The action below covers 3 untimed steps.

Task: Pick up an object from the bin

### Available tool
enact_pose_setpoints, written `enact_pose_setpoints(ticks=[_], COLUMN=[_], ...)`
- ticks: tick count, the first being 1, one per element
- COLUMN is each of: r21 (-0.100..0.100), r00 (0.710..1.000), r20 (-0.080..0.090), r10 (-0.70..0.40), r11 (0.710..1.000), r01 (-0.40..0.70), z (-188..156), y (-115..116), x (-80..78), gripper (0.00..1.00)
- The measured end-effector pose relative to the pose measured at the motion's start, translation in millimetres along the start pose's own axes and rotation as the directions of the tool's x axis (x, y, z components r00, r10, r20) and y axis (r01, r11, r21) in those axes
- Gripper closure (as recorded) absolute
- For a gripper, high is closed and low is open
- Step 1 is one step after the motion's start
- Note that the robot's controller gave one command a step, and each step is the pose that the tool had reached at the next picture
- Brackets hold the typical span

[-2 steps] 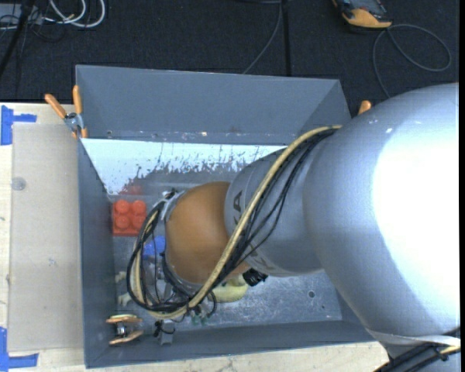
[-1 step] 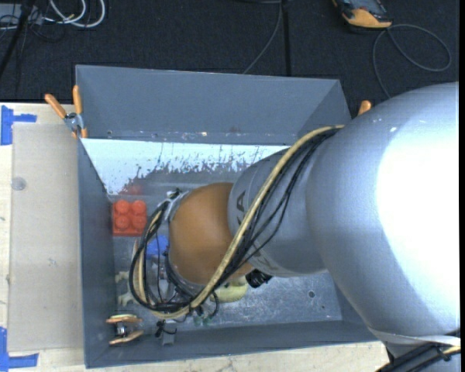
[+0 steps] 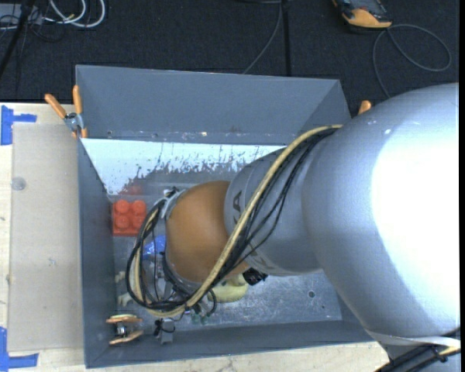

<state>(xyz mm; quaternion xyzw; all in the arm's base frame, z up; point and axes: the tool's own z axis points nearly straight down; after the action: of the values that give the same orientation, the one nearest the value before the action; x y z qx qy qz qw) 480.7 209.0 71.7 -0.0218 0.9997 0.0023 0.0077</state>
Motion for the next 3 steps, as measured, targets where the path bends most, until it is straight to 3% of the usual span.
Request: enact_pose_setpoints(ticks=[1, 2, 3], r21=[-0.001, 0.000, 0.000], r00=[1.000, 1.000, 1.000], r20=[0.001, 0.000, 0.000], r10=[0.011, 0.007, 0.008], r11=[1.000, 1.000, 1.000], r01=[-0.011, -0.007, -0.008], z=[-0.7, 0.0, 0.0], y=[-1.9, -0.7, -0.8], x=[1.3, -0.6, -0.6], gripper=[0.00, 1.00, 1.00])
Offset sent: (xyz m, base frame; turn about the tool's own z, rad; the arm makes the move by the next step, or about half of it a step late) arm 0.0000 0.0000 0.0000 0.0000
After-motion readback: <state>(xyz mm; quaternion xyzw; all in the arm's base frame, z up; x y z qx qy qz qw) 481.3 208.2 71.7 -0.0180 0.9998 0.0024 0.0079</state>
